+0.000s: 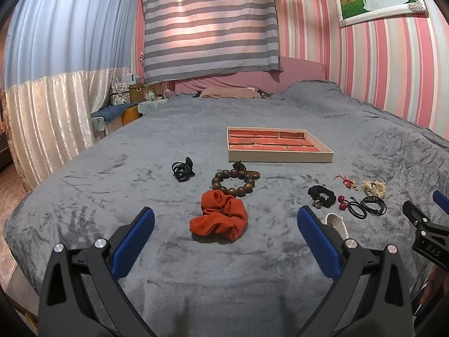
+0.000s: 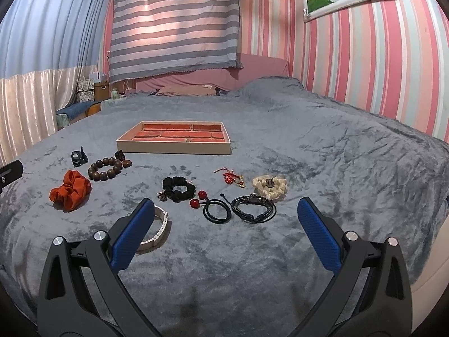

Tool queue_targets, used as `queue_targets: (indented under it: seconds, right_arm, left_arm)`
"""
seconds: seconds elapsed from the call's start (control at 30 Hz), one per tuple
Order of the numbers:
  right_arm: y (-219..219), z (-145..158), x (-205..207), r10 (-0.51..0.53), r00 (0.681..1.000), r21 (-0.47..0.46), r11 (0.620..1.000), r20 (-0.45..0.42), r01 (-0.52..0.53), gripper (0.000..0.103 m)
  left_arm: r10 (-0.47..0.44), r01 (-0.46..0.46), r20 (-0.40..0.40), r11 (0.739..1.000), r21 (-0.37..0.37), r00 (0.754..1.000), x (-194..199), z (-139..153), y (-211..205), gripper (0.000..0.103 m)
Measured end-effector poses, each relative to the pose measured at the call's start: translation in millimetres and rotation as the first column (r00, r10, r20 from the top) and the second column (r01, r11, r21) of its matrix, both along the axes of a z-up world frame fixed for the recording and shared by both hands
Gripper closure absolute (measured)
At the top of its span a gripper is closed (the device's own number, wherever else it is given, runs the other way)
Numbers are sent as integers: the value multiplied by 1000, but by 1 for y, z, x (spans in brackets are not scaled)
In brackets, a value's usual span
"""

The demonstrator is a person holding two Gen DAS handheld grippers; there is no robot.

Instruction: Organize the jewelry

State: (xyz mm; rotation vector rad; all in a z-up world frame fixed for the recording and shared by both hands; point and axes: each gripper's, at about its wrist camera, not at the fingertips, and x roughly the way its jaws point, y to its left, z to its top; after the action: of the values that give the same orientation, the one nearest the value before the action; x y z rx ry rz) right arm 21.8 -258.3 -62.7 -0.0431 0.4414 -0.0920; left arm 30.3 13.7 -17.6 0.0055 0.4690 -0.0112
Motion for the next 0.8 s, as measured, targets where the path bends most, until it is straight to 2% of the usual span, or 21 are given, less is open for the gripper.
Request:
queue_targets:
  seconds: [0.37,0.53,0.67,0.8]
  right_arm:
    - [-8,5,44,2,998,73,997,-64,3,4]
    - [-10,8,69,15,996,88,996,-90,-7,4]
    - [-7,4,96,34,989,60,998,-141,-26,4]
    - [-1,-9,126,50,976,28,999,-211,-45,4]
  left_arm:
    - [-29,28,-72,999,-17,997,45,4,4,4]
    - [-27,27,-96,1000,-2,995,71,8,11,4]
    - [-44,40,-142,999,-30,989,97,5,21,4]
    - [-70,66,-225,997,-27,972,129,-3,25,4]
